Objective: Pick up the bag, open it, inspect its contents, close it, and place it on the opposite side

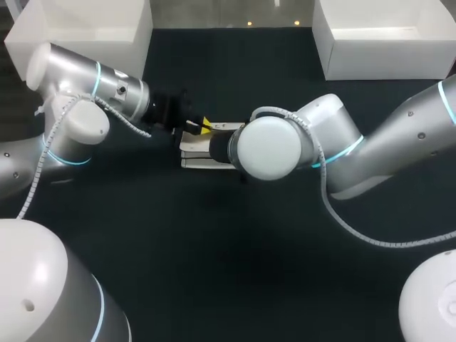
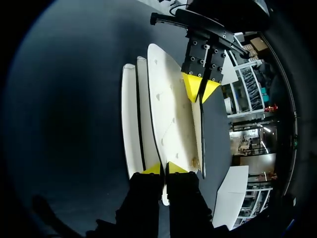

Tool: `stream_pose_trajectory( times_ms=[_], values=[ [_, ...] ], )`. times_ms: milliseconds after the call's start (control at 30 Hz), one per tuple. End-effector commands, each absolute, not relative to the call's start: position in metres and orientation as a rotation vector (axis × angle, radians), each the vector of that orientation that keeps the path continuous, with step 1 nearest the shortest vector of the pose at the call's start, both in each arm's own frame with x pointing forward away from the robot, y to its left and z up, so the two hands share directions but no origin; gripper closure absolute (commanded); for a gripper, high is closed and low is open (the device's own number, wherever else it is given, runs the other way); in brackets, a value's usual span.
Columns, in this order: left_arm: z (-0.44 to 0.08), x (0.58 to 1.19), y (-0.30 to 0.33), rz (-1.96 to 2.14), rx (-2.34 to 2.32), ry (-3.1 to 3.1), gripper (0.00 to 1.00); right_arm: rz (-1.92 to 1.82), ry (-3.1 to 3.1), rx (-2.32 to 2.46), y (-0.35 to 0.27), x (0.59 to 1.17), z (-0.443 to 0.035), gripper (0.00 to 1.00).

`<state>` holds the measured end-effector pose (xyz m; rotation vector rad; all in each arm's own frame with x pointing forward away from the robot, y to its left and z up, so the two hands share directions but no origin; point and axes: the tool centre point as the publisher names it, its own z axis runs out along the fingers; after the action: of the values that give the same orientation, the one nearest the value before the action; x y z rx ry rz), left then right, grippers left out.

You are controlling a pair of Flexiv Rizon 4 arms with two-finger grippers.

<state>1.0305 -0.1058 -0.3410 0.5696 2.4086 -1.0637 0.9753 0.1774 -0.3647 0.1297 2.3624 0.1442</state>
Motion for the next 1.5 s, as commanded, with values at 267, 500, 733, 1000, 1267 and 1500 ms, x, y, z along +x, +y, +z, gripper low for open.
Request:
stream_pose_trajectory(
  times_ms=[267,500,733,1000,1267,1500],
  values=[
    [-0.358,1.02,-0.107,-1.04,0.596,2.387,1.0,0.143,2.36,0.13,0.178,0.976,-0.366,1.0],
    [-0.356,1.019,-0.105,-1.035,0.592,2.384,1.0,0.143,2.36,0.13,0.178,0.976,-0.366,1.0],
    [-0.356,1.019,-0.105,-1.035,0.592,2.384,1.0,0.143,2.36,0.13,0.178,0.976,-0.366,1.0],
    [-0.365,1.015,-0.106,-1.013,0.637,2.373,1.0,0.143,2.36,0.13,0.178,0.976,-0.366,1.0],
    [-0.369,1.012,-0.101,-1.012,0.646,2.349,1.0,0.143,2.36,0.13,0.178,0.976,-0.366,1.0],
    [-0.362,1.016,-0.1,-1.021,0.626,2.321,0.66,0.143,2.36,0.13,0.178,0.976,-0.366,1.0]
  ],
)
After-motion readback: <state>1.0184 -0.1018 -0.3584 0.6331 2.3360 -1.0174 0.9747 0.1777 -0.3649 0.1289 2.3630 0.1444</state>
